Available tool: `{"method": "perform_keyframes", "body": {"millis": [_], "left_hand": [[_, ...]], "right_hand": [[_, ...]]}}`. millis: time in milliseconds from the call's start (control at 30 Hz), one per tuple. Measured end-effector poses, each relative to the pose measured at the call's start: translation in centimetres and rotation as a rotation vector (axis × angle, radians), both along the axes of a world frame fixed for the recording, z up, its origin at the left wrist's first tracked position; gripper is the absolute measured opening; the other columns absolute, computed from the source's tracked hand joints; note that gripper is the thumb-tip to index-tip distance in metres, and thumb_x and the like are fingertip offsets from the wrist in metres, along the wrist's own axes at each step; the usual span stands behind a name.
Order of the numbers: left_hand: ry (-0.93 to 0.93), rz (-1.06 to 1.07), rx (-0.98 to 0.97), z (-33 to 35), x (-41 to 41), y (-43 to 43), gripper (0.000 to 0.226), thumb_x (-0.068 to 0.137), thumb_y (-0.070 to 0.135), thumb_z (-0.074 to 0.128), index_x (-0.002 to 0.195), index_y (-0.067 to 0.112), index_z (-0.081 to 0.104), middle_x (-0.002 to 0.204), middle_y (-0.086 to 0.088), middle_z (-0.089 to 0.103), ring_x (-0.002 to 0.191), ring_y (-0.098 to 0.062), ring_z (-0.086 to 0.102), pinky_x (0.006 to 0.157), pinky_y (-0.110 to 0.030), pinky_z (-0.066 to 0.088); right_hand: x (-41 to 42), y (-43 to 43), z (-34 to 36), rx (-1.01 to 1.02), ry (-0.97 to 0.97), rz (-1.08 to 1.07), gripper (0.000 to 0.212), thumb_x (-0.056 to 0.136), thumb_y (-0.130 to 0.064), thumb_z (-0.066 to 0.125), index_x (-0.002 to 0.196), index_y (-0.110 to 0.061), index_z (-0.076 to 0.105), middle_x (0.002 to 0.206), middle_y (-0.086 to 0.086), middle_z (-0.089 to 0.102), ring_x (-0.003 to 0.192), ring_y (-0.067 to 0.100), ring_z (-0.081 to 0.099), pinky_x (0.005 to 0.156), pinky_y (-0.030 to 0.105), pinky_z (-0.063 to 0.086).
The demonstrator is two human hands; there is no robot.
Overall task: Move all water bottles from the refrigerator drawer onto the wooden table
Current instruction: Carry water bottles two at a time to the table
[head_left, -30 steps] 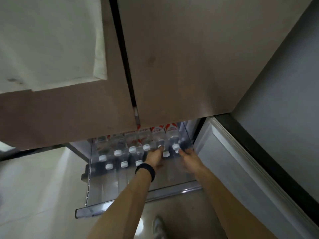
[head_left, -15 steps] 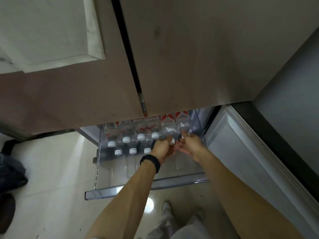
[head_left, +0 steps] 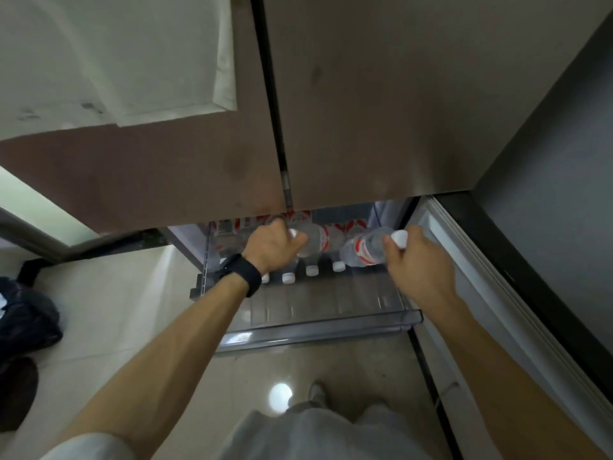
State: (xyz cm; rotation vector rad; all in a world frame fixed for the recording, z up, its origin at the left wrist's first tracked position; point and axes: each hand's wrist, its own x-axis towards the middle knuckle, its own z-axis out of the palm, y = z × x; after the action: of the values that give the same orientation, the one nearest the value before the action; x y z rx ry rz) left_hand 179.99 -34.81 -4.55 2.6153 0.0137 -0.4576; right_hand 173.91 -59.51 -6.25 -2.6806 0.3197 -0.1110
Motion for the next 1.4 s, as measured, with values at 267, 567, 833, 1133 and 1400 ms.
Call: {"method": "perform_keyframes", "body": {"millis": [267,567,833,1133,1400], "left_hand": [[0.018,-0.258,0.029,-2.6,-0.1,-0.3,0.039,0.091,0.052,0.059,0.105,0.016,0.056,0.098,-0.006,0.065,0.081,-0.024,0.061,0.068,-0.04,0.054],[-0.003,-0.037,-0.423,-7.5,-1.2,-1.5,0.042,0.093,0.048,0.062,0.129,0.03,0.05,0.124,0.001,0.058,0.112,-0.022,0.056,0.089,-0.036,0.048],[0.125,0.004,-0.614,-10.3,-3.6,-2.3,0.062,0.08,0.058,0.076,0.129,0.042,0.041,0.127,0.013,0.06,0.112,-0.009,0.061,0.089,-0.031,0.054],[0.051,-0.247,-0.357,-10.1,-4.0,-1.1,0.075,0.073,0.035,0.086,0.133,0.027,0.042,0.123,0.005,0.061,0.108,-0.019,0.061,0.091,-0.042,0.053],[0.026,0.054,-0.369,-9.9,-5.3,-1.8,0.096,0.073,0.052,0.085,0.148,0.03,0.028,0.138,0.0,0.058,0.12,-0.024,0.058,0.098,-0.043,0.051]], "right_hand": [[2.5,2.0,0.3,-0.122,0.277,0.422,0.04,0.101,-0.042,0.048,0.13,-0.015,0.048,0.128,0.008,0.054,0.115,0.029,0.054,0.088,0.038,0.045],[1.4,2.8,-4.3,0.489,0.303,0.243,0.027,0.083,-0.049,0.061,0.102,-0.035,0.048,0.102,-0.007,0.06,0.094,0.014,0.06,0.083,0.041,0.052],[-0.4,3.0,-7.1,0.594,0.266,0.155,0.034,0.086,-0.04,0.073,0.111,-0.03,0.052,0.099,-0.017,0.063,0.092,-0.002,0.06,0.077,0.019,0.048],[-0.5,2.9,-7.6,0.524,0.296,0.198,0.06,0.064,-0.074,0.075,0.111,-0.04,0.056,0.109,-0.018,0.067,0.099,0.004,0.064,0.088,0.033,0.055],[0.0,2.7,-7.7,0.541,0.315,0.27,0.055,0.071,-0.039,0.088,0.109,-0.039,0.048,0.101,-0.018,0.062,0.092,0.009,0.061,0.071,0.021,0.046]]}}
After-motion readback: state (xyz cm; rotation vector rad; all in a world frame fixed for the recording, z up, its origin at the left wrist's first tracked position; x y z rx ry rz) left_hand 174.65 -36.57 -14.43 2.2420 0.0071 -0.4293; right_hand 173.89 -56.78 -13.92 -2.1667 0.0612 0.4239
